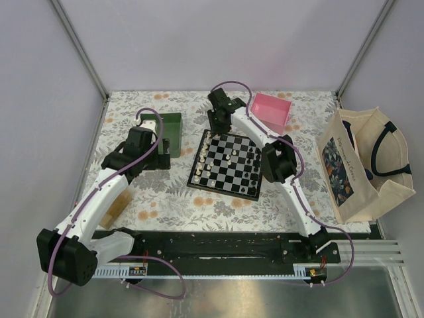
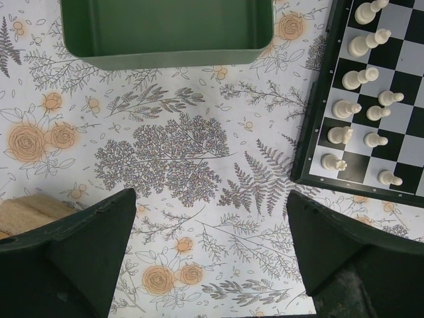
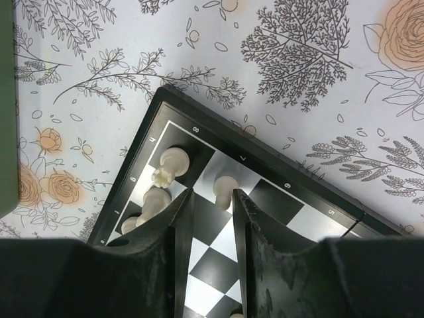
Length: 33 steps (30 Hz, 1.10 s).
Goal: Set up the chess pieces on the board
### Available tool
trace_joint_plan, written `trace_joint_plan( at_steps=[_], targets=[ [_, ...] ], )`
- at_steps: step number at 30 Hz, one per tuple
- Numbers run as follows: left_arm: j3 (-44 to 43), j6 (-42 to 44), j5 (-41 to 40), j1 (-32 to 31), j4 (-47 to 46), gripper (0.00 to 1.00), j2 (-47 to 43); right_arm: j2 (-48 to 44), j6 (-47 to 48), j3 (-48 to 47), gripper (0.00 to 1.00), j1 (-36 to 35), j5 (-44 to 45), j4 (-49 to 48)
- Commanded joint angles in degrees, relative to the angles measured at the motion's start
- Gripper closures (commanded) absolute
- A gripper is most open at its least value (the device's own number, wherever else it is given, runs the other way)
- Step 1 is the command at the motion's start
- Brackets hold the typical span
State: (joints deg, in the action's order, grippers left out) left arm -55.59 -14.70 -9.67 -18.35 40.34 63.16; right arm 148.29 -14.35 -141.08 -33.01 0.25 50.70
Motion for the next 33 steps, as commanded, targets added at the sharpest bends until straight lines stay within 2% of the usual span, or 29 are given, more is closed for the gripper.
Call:
trace_joint_plan(
  at_steps=[1, 7, 15, 21, 33],
  targets=[
    [-0.22, 0.99, 0.88, 0.42, -1.93, 0.01, 0.39, -4.84, 0.55, -2.1, 0.6, -0.74, -2.1, -0.6],
    [-0.39, 1.07, 0.8, 0.42, -1.84, 0.01, 0.39, -13.71, 1.69, 4.65, 0.59, -0.65, 2.91, -1.21],
    [-0.57, 0.9, 0.62, 0.68, -1.84, 0.01, 0.3, -27.42, -0.15, 26.88, 0.57, -0.56, 4.94, -6.48],
    [-0.48, 0.99, 0.44, 0.6, -1.75, 0.01, 0.48, -31.13, -3.4, 38.93, 0.57, -0.47, 6.08, -9.65],
    [-0.48, 0.99, 0.44, 0.68, -1.67, 0.01, 0.83, -28.76, -3.67, 41.67, 0.59, -0.38, 6.87, -10.53]
  ],
)
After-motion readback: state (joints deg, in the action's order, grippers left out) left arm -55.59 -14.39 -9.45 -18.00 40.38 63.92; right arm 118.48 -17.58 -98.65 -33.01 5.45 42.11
